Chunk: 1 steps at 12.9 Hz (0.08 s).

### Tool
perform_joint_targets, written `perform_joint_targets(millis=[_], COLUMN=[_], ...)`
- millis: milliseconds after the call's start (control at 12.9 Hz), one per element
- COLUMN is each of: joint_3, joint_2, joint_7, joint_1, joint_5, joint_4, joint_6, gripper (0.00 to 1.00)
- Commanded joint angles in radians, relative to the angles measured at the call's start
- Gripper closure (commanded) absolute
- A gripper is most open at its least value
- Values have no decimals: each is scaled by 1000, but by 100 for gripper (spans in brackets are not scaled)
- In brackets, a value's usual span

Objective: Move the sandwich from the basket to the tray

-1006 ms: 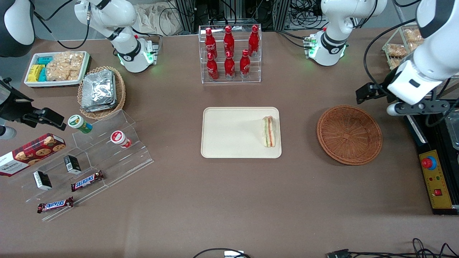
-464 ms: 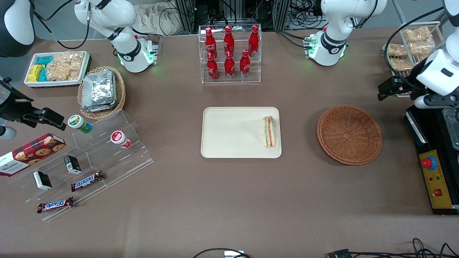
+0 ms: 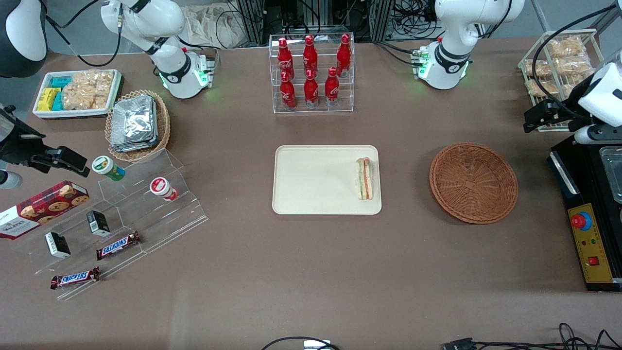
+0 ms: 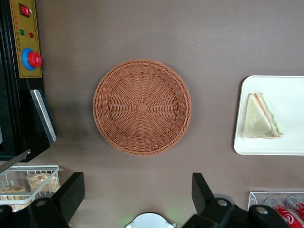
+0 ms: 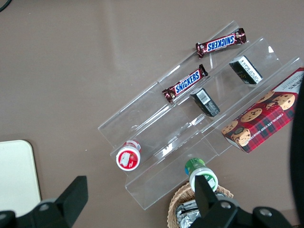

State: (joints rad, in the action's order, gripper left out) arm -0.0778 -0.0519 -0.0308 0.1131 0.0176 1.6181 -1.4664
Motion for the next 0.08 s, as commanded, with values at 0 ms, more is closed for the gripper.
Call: perform_joint_targets(millis=[0], joint_3=[-10], joint_2=[3], joint_7=[-6], joint_1=[0], joint_5=[2], joint_4=[-27], joint_6=[35], gripper=[0])
